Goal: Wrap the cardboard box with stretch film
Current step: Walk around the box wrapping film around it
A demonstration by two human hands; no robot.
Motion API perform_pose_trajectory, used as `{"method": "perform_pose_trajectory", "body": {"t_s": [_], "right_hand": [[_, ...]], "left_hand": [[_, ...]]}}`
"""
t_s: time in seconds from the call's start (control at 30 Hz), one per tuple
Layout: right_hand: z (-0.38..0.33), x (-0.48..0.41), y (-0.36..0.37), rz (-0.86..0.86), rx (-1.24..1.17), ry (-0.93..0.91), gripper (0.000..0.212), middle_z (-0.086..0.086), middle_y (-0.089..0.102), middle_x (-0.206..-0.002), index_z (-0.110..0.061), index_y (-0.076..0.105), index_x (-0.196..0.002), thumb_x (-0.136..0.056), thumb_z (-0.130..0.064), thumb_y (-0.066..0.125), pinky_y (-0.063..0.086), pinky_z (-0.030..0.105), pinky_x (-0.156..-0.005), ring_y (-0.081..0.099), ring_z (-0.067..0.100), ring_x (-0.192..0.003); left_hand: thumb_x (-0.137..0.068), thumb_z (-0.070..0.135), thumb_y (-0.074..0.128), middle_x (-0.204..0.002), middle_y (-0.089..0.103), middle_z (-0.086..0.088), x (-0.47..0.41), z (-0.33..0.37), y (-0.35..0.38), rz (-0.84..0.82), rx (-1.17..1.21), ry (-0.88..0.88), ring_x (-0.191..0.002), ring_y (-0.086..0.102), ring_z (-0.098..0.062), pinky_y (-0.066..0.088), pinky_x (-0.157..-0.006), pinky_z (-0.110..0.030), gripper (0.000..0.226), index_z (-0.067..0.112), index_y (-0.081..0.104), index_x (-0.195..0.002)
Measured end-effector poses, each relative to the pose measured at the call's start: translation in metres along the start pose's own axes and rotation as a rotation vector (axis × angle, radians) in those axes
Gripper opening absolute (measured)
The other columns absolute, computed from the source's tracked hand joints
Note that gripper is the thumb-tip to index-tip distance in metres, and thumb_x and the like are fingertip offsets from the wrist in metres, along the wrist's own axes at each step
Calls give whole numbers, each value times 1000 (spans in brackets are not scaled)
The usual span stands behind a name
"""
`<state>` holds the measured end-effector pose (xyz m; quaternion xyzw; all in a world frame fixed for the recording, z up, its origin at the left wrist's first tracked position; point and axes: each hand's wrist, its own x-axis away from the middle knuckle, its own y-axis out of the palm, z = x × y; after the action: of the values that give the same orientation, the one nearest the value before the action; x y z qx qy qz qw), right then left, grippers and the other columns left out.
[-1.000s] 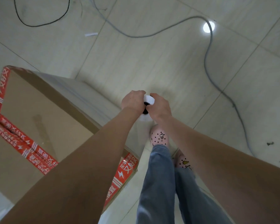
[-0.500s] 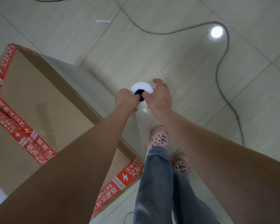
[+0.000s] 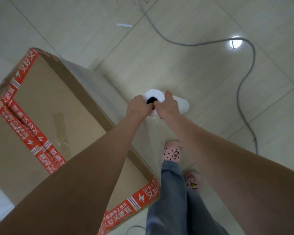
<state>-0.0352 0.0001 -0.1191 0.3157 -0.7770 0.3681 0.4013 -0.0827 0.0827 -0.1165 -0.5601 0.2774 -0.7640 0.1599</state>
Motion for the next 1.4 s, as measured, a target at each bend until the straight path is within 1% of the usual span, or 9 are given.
{"method": "perform_pose_trajectory", "body": {"t_s": [0.27, 0.47, 0.6, 0.77, 0.9, 1.03, 1.17, 1.3, 1.4], "right_hand": [[-10, -8, 4, -65, 36, 2, 69, 16, 46, -128, -19, 29, -144, -83, -29, 60, 55, 46, -82, 59, 27, -90], [-19, -14, -4, -94, 125, -24, 59, 13, 48, -127, -21, 37, -134, -80, -33, 60, 50, 36, -69, 62, 29, -88], [-25, -20, -10, -82, 199, -55, 48, 9, 51, -127, -21, 43, -131, -85, -28, 57, 34, 30, -71, 55, 27, -98], [-44, -19, -15, -48, 318, -187, 43, 3, 57, -122, -24, 50, -127, -85, -28, 58, 41, 33, -81, 56, 24, -110], [-63, -21, -15, -33, 216, -260, 58, 3, 47, -137, -24, 43, -140, -84, -19, 60, 38, 31, -98, 51, 22, -121], [-79, -27, -6, -54, 54, -210, 65, 8, 45, -137, -17, 38, -142, -84, -23, 66, 40, 28, -95, 51, 24, -121], [-87, -31, 8, -105, 45, -187, 55, 9, 58, -124, -11, 41, -136, -86, -28, 59, 46, 35, -89, 57, 28, -113], [-101, -39, 8, -107, 158, -261, 45, 11, 56, -126, -8, 43, -132, -93, -26, 54, 39, 30, -82, 54, 28, -114], [-112, -42, 10, -132, 229, -265, 50, 12, 51, -133, -9, 38, -139, -95, -26, 52, 44, 36, -90, 53, 30, -117]], "left_hand": [[-86, 13, 55, -133, 55, -5, -22, 19, -19, -53, -406, 343, -122, 51, -24, 43, -95, -31, 55, 31, 47, -137], [-77, 11, 61, -114, 62, -7, -26, 27, -24, -19, -513, 350, -106, 59, -27, 46, -79, -29, 42, 23, 63, -117], [-71, 10, 67, -105, 66, -8, -30, 26, -25, -10, -439, 271, -99, 62, -28, 44, -69, -28, 35, 19, 68, -105], [-82, 13, 53, -101, 65, -11, -32, 21, -33, 83, -324, 121, -90, 59, -28, 39, -66, -29, 8, 12, 60, -87], [-82, 17, 56, -92, 68, -16, -37, 11, -42, 152, 33, -84, -87, 67, -32, 53, -70, -31, 20, 2, 66, -91], [-79, 24, 64, -87, 70, -15, -39, 2, -45, 218, 459, -305, -75, 70, -31, 60, -70, -44, 30, 0, 67, -95], [-80, 30, 65, -64, 62, -7, -41, 7, -46, 232, 686, -424, -56, 66, -27, 60, -69, -42, 24, 8, 57, -73], [-84, 36, 61, -67, 65, -10, -48, 6, -54, 135, 659, -428, -56, 62, -25, 57, -67, -37, 31, 7, 58, -72], [-86, 32, 57, -93, 70, -14, -57, 3, -67, 155, 425, -306, -81, 68, -31, 57, -78, -36, 33, 2, 64, -100]]}}
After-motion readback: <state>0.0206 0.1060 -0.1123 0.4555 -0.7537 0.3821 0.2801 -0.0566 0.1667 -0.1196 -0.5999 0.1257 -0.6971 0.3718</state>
